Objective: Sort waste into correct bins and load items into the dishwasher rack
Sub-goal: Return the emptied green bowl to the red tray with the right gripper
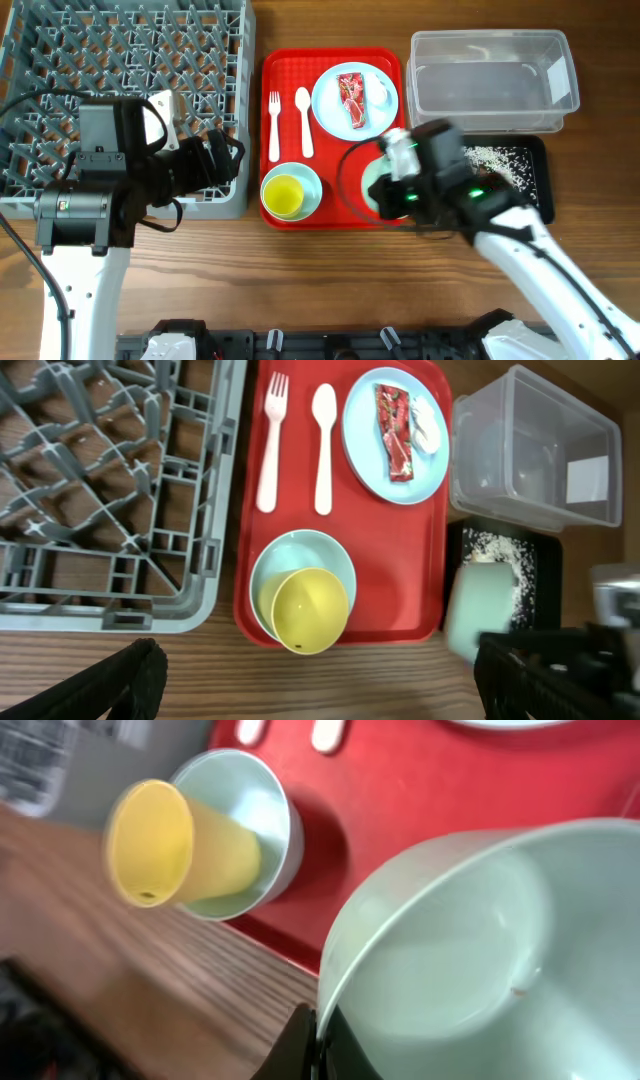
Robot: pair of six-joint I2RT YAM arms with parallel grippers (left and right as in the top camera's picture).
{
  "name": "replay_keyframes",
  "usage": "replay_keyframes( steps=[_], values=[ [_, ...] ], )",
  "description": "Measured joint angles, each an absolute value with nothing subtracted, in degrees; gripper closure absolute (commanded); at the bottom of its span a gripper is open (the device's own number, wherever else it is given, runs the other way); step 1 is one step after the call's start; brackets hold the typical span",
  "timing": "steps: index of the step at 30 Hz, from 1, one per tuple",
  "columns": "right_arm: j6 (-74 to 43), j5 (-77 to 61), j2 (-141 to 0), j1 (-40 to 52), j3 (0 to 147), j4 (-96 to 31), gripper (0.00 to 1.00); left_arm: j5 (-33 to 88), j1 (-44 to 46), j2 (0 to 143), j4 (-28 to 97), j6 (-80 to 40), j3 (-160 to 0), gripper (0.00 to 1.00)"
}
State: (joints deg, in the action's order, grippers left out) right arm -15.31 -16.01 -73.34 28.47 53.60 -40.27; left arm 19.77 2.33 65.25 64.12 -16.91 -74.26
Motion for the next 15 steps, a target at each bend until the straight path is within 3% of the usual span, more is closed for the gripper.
replay_keyframes(
  steps=[7, 8, 9, 10, 12, 15],
  values=[
    [-22.1, -4.0, -84.6, 36.3, 53.6, -28.7, 0.95, 22.5, 2.3, 65.3, 64.2, -16.9, -74.3, 0.00],
    [-22.5, -3.2, -85.7, 36.3, 53.6, -28.1, 0.85, 22.9, 2.3, 65.3, 64.1, -16.9, -74.3, 0.00],
    [-22.7, -2.8, -86.6, 36.3, 53.6, -27.5, 0.64, 23.1, 2.3, 65.3, 64.1, -16.9, -74.3, 0.00],
    [-22.6, -2.7, -87.4, 36.3, 53.6, -26.9, 0.49, 23.6, 2.3, 65.3, 64.1, -16.9, -74.3, 0.00],
    [-22.7, -2.7, -87.8, 36.3, 53.6, -27.0, 0.37, 24.2, 2.3, 65.3, 64.1, -16.9, -74.3, 0.00],
    [-21.8, -2.7, -87.7, 36.3, 54.8, -31.1, 0.27, 24.6, 2.3, 65.3, 64.1, -16.9, -74.3, 0.00]
  ],
)
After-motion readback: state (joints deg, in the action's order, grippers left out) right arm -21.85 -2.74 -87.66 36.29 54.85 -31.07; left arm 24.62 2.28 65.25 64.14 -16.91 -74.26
